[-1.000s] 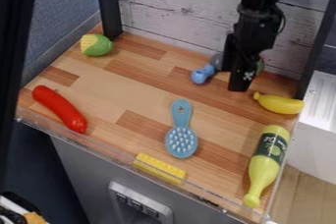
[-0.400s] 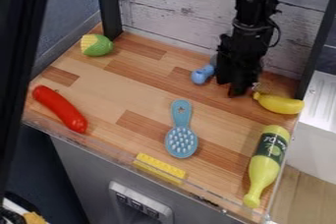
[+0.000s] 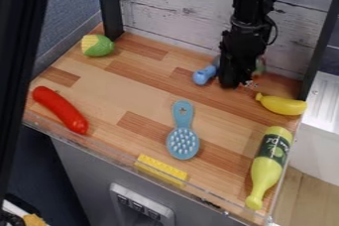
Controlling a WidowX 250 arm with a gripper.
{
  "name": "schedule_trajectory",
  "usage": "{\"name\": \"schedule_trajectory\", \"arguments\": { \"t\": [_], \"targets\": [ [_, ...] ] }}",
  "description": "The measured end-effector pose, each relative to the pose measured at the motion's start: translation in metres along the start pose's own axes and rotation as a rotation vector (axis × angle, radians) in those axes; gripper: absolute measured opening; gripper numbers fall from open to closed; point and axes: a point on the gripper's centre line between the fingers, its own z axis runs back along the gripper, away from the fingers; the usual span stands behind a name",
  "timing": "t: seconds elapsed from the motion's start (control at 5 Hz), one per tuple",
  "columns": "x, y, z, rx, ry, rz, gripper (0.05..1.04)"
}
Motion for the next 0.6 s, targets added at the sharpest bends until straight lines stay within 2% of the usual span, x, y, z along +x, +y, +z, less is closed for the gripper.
{"name": "schedule_trajectory", "arguments": {
  "t": [0.2,0.4,0.6],
  "targets": [
    [0.0025,0.0001,0.0006,-0.004,0.007,-0.12,0.059],
    [0.0063,-0.0022,0.001,-0.006,0.009,-0.157,0.054],
    [0.0095,-0.0024,0.0011,-0.006,0.006,-0.128,0.054]
  ]
}}
